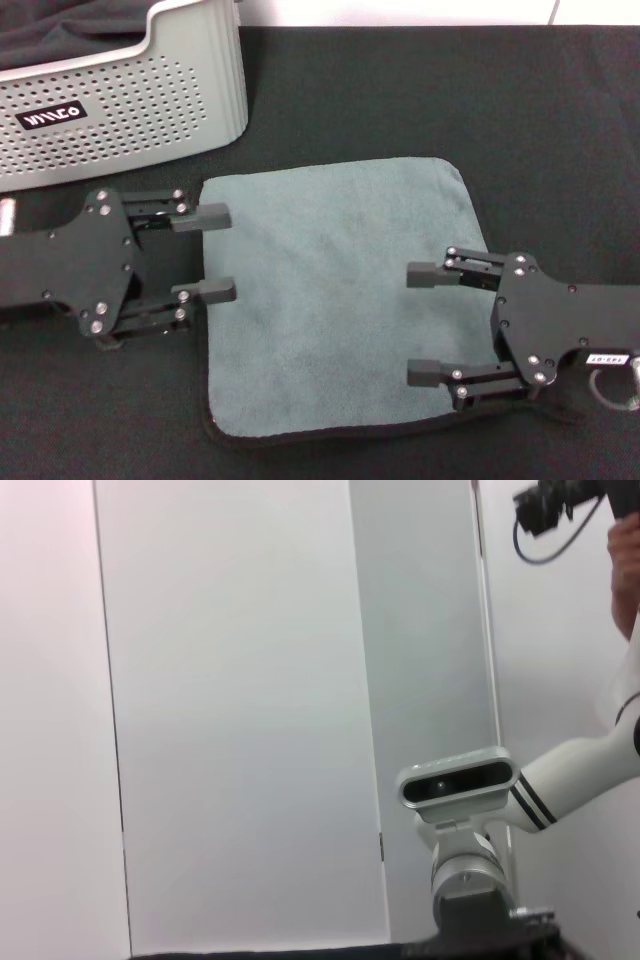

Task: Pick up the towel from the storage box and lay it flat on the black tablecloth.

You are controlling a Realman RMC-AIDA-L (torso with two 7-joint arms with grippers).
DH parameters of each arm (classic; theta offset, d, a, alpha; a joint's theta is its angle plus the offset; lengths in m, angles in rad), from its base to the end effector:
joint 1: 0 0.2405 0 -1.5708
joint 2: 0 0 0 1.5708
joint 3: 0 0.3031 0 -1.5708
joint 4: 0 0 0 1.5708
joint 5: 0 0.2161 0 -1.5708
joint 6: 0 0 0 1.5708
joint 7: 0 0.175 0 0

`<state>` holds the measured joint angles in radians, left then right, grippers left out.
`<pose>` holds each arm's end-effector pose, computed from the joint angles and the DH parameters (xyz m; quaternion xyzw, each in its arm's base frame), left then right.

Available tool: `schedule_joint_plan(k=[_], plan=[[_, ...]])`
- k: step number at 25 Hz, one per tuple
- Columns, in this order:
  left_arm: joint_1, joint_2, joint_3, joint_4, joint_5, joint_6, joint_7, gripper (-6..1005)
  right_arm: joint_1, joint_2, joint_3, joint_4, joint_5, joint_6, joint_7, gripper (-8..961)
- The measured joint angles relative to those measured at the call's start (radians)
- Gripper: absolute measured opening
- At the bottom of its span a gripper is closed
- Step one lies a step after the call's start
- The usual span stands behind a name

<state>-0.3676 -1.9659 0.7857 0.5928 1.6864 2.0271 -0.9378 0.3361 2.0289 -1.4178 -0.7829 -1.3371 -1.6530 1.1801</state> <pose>-0.2898 0.2773 0.0146 -0.9165 0.0153 -0.3902 0.0869 0.2302 0.2868 -0.0712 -0.9336 0.0450 0.3555 0.0018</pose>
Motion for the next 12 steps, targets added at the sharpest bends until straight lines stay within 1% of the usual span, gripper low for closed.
schedule_joint_plan(k=[2,4,12], plan=[[0.007,0.011,0.003,-0.03,0.002,0.0,0.019,546,-0.006,0.0,-0.036,-0.005,0.049,-0.008,-0.013,855],[0.013,0.017,0.001,-0.04,0.002,0.0,0.023,546,-0.001,-0.002,-0.044,-0.006,0.073,-0.016,-0.019,856],[0.024,0.014,0.001,-0.042,0.005,0.003,0.039,546,0.024,-0.004,-0.045,-0.014,0.079,-0.028,-0.021,856]])
